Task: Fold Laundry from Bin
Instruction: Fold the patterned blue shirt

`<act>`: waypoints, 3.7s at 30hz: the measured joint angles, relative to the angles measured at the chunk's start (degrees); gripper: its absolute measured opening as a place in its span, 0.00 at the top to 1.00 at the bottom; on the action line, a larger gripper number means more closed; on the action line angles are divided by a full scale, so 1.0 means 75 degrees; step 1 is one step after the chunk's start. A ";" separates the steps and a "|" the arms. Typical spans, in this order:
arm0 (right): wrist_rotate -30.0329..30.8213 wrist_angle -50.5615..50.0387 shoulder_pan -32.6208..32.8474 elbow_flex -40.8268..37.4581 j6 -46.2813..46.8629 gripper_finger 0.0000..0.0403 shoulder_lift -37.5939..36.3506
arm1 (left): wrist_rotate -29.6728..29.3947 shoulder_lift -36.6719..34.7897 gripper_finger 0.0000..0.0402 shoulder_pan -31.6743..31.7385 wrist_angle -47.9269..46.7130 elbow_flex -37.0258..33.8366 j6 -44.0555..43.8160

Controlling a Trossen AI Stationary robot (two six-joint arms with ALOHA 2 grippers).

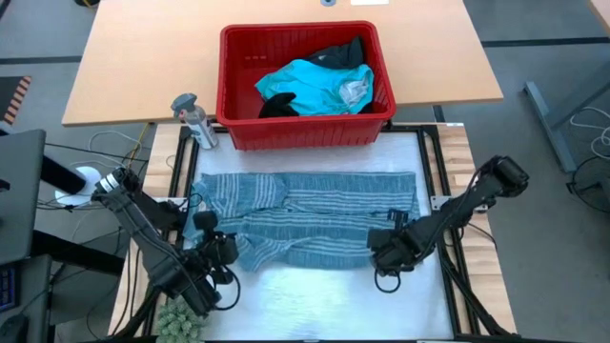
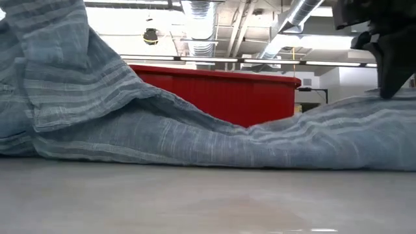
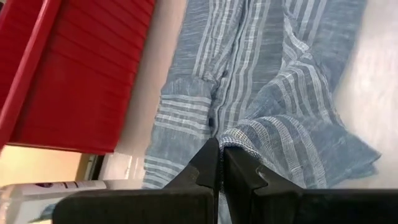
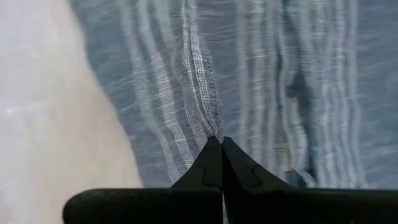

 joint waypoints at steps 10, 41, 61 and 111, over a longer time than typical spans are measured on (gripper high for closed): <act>0.0311 -0.0319 -0.0302 -0.0240 -0.0057 0.96 -0.0384 | -0.0190 0.0000 1.00 0.0497 0.0000 0.0000 0.0589; 0.0576 -0.0483 -0.1813 -0.0237 -0.0793 0.95 -0.0355 | -0.0021 -0.0930 1.00 0.0870 0.0513 -0.2259 -0.0397; 0.0402 -0.0176 -0.1964 -0.0899 -0.0940 0.95 -0.0248 | -0.0061 -0.0928 1.00 0.1041 -0.0005 -0.2127 -0.0192; 0.0603 0.0178 -0.3342 -0.1146 -0.1708 0.94 -0.0184 | -0.0407 -0.0982 1.00 0.2205 0.0001 -0.1763 0.1486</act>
